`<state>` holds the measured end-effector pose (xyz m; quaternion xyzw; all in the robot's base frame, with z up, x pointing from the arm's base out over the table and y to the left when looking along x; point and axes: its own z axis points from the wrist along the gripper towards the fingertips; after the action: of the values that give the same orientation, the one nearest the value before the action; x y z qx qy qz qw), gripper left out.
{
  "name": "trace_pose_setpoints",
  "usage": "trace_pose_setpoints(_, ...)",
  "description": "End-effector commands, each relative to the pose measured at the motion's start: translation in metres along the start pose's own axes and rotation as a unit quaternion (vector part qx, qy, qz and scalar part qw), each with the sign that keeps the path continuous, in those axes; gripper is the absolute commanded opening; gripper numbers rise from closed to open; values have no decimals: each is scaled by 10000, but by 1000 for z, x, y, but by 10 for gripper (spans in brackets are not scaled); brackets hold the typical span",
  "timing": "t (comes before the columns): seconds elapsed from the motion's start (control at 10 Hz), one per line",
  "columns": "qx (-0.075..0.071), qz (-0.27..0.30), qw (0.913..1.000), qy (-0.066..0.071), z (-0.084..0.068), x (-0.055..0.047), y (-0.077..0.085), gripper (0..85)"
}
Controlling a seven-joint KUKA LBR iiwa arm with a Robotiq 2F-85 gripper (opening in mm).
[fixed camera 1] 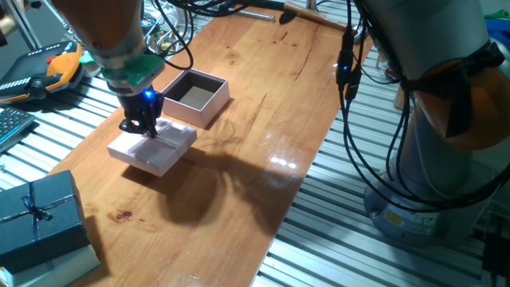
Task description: Cover the box
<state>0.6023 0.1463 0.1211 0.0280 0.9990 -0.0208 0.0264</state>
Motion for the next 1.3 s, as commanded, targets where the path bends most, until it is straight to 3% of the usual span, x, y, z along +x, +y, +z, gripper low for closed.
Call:
trace_pose_setpoints(0.0,-22,-3,10000,35,0,0,0,0)
trace_pose_setpoints(0.2,60,-76,10000,7,0,0,0,0)
trace_pose_setpoints(0.4,27,-59,9999,101,0,0,0,0)
trace_pose_setpoints(0.6,44,-75,9999,139,-13,4,-3,0)
trace_pose_setpoints(0.7,80,-84,9999,83,-21,5,-6,0)
trace_pose_setpoints(1.2,148,-148,9997,88,-41,-1,-32,0)
